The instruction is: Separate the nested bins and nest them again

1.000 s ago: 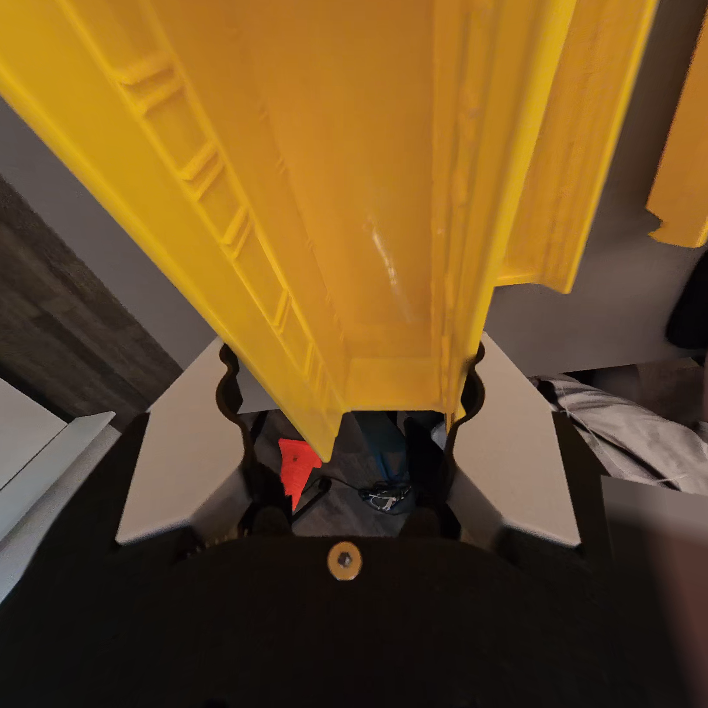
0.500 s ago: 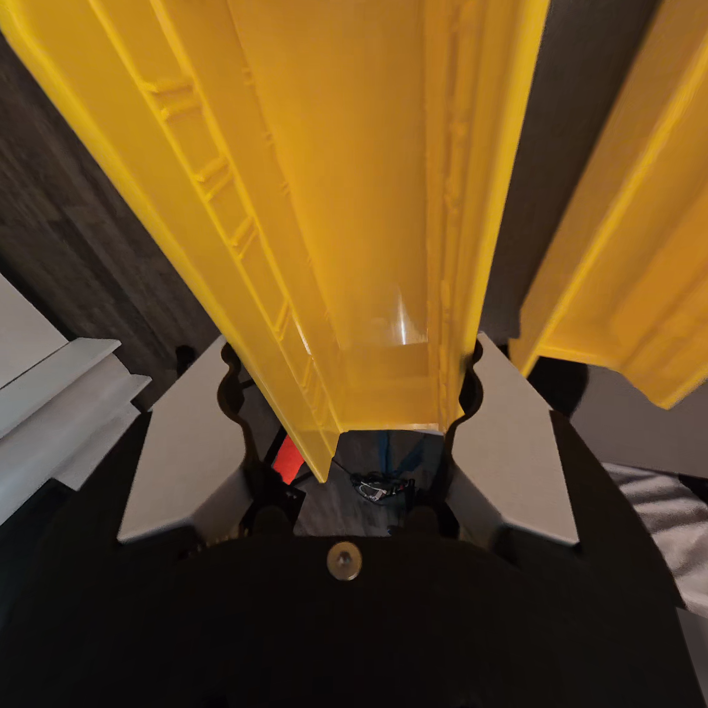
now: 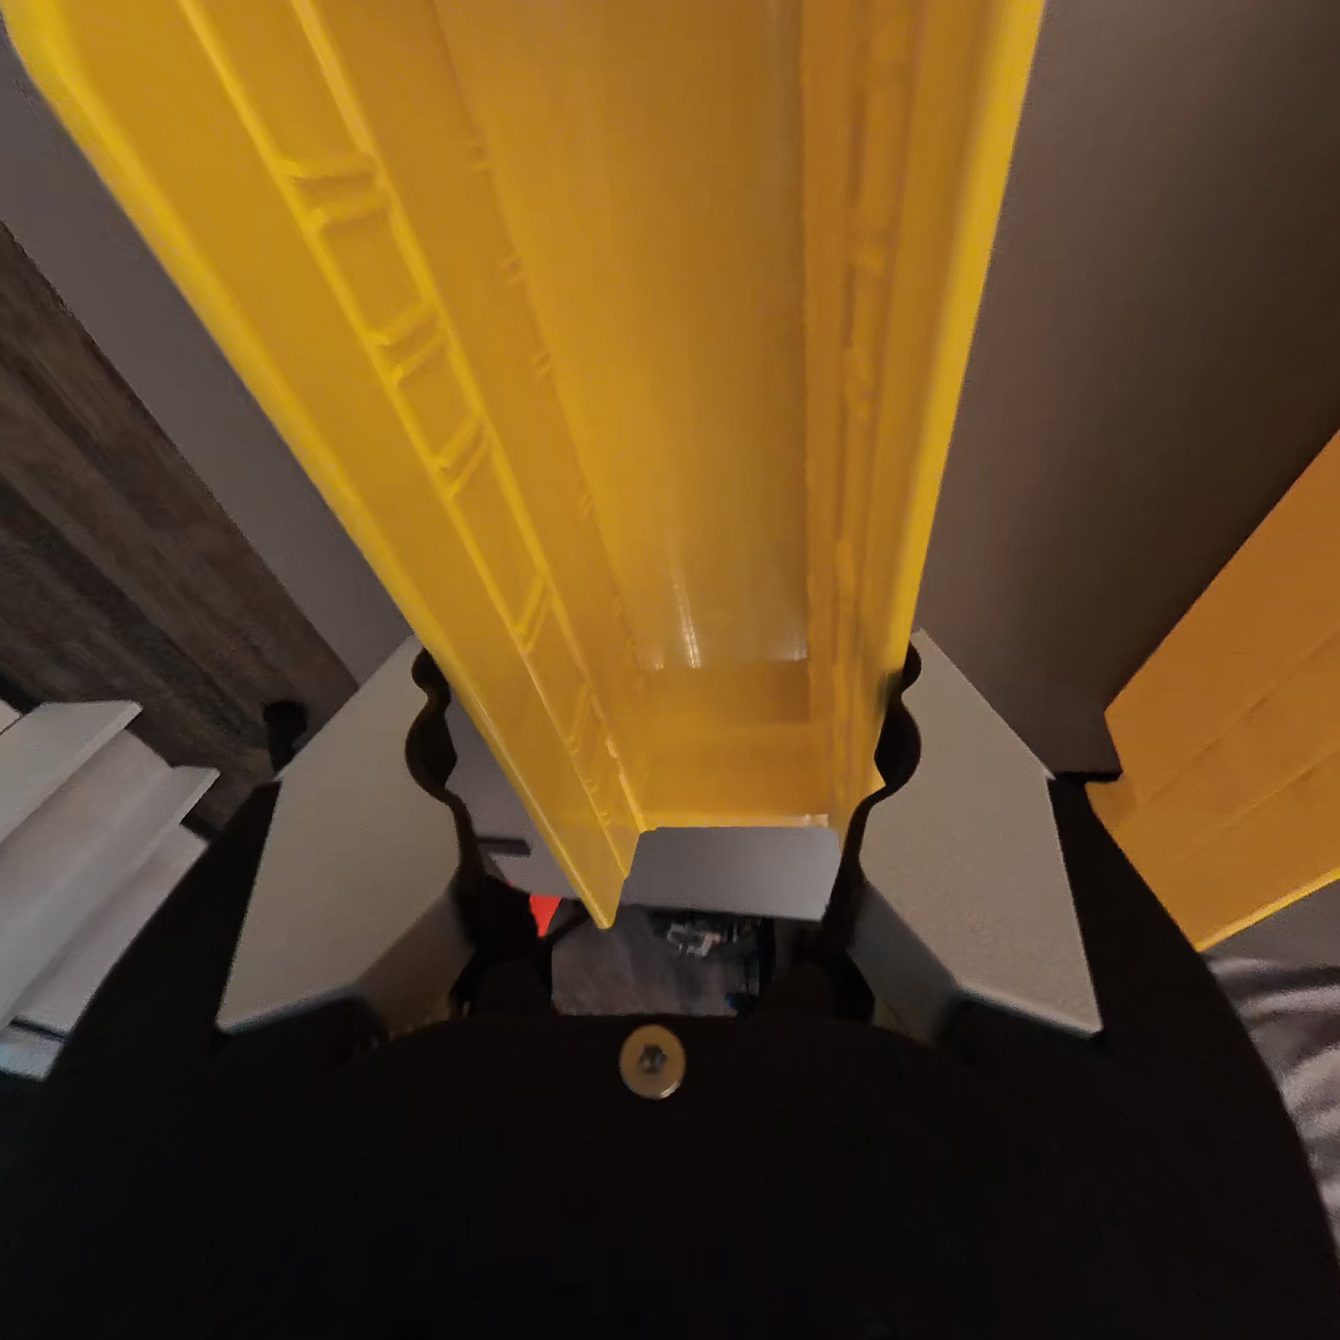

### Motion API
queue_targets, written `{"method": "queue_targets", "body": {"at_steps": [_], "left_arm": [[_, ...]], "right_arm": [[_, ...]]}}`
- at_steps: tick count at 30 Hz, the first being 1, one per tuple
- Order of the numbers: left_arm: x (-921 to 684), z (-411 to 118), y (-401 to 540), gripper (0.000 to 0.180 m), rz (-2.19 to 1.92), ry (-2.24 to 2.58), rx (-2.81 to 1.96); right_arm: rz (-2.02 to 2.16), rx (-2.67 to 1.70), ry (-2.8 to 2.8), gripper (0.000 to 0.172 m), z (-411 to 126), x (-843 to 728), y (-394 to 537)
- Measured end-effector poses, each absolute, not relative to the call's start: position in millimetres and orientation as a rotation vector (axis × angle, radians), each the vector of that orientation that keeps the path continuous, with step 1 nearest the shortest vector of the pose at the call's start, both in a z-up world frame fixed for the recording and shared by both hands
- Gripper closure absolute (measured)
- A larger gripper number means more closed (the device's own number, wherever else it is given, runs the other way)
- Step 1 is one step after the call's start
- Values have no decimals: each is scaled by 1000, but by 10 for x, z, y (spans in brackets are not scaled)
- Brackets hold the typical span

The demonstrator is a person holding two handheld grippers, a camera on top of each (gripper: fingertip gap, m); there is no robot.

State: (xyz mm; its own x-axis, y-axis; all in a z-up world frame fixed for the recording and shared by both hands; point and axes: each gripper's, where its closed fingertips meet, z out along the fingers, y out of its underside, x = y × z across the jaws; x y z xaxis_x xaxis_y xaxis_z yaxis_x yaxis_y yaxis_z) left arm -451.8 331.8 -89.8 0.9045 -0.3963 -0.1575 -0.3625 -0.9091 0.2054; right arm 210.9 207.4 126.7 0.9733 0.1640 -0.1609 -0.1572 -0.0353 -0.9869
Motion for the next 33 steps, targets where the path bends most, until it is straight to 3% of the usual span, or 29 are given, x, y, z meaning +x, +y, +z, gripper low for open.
{"method": "queue_targets", "body": {"at_steps": [12, 17, 20, 26, 33], "left_arm": [[-4316, -926, 3418, 43, -106, -674, 3051], [-4050, -474, 3369, 50, -10, -639, 3351], [-3489, -354, 3033, 59, 352, -761, 3438], [-2917, -611, 2614, 62, 778, -698, 3407], [-3116, -952, 2476, 69, 621, -575, 3493]], "right_arm": [[238, -1652, -11, 69, 1126, 2122, 2134], [249, -1685, -12, 69, 1082, 2110, 2133], [272, -1718, -48, 69, 1043, 1950, 2147], [559, -1850, -302, 68, 919, 896, 1932], [377, -2006, -527, 64, 534, -43, 1523]]}}
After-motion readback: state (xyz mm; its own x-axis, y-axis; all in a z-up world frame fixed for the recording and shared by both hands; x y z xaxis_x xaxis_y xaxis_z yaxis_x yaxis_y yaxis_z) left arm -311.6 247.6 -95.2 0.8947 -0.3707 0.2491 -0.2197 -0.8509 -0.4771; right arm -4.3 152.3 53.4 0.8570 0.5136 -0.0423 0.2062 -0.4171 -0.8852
